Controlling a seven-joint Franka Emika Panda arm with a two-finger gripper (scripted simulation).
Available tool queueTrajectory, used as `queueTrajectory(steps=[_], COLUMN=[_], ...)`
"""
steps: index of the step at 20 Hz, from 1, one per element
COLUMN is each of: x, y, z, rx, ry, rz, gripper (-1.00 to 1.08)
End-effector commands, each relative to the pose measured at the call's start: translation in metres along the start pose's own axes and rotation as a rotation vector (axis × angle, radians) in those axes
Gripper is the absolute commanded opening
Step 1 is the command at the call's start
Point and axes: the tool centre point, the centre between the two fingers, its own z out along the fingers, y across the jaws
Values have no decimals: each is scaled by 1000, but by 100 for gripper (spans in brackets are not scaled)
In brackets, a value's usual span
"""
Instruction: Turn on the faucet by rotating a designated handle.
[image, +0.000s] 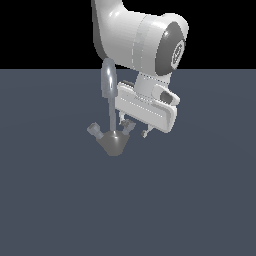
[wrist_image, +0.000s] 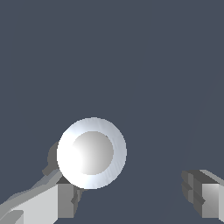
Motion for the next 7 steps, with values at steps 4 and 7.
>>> queueTrajectory(steps=[4, 7], x=[36, -35], y=[18, -21], z=[21, 25], rx=[-126, -110], ry=[101, 20], rz=[-146, -216], gripper=[-57, -30])
